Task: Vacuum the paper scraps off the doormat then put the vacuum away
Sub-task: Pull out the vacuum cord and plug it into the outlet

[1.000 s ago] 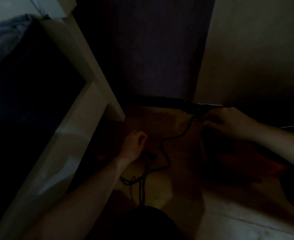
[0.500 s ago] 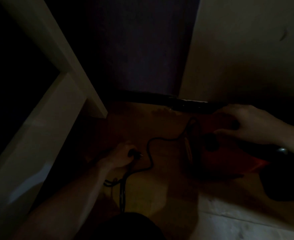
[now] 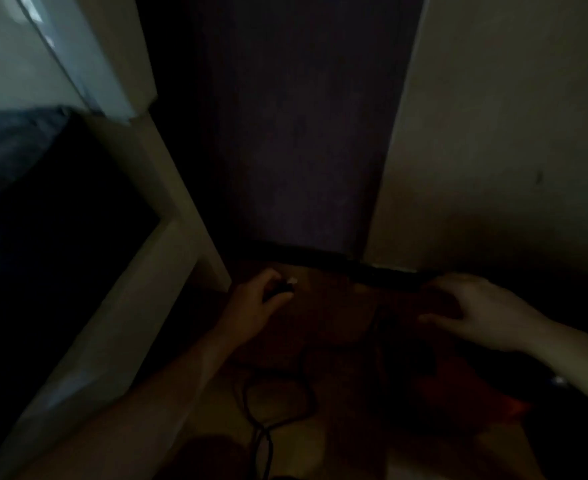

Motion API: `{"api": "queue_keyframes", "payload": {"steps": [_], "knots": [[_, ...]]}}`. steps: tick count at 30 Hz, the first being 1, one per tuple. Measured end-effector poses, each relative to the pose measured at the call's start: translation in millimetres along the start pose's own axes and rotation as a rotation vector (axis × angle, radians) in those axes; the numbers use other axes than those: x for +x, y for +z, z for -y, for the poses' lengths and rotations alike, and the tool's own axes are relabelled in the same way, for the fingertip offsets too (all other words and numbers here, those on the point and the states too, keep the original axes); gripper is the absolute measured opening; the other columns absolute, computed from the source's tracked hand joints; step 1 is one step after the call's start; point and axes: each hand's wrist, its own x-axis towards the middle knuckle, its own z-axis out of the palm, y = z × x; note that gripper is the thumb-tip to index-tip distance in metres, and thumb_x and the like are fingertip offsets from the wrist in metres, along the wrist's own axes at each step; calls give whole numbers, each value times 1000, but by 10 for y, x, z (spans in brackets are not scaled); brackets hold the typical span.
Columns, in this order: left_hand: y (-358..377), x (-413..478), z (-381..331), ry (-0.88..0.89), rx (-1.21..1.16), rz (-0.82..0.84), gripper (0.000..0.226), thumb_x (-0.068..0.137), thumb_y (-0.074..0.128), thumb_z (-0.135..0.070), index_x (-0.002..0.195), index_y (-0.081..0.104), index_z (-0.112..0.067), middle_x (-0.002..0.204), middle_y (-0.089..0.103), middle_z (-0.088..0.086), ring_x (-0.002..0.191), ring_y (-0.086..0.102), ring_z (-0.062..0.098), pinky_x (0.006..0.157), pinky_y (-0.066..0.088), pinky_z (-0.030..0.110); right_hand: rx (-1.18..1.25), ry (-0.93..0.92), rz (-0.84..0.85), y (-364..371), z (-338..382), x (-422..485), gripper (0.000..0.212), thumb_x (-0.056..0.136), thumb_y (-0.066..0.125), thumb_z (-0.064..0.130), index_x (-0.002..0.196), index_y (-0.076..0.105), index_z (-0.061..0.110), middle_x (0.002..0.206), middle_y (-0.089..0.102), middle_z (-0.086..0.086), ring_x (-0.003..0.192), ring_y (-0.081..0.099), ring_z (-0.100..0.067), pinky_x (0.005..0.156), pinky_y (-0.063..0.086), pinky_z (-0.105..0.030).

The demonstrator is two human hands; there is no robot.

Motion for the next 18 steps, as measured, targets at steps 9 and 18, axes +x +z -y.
{"api": "queue_keyframes", "payload": {"steps": [9,18], "knots": [[-1103,767,-2049,122,-228,-158,20,90,53,-42,76,60,-29,55,51,-14,49,41,4,51,33,32,29,-240,-496,-1983,260,337,65,84,50,76,125,64,27,111,59,12,106,60,-13,93,50,-32],[-1946,1108,-3512,199,-124,-353,11,92,64,-34,83,68,-30,61,62,-9,53,55,7,56,44,29,-15,-560,-851,-3777,801,449,50,88,57,52,125,65,19,112,64,3,106,58,-15,93,48,-34]]}}
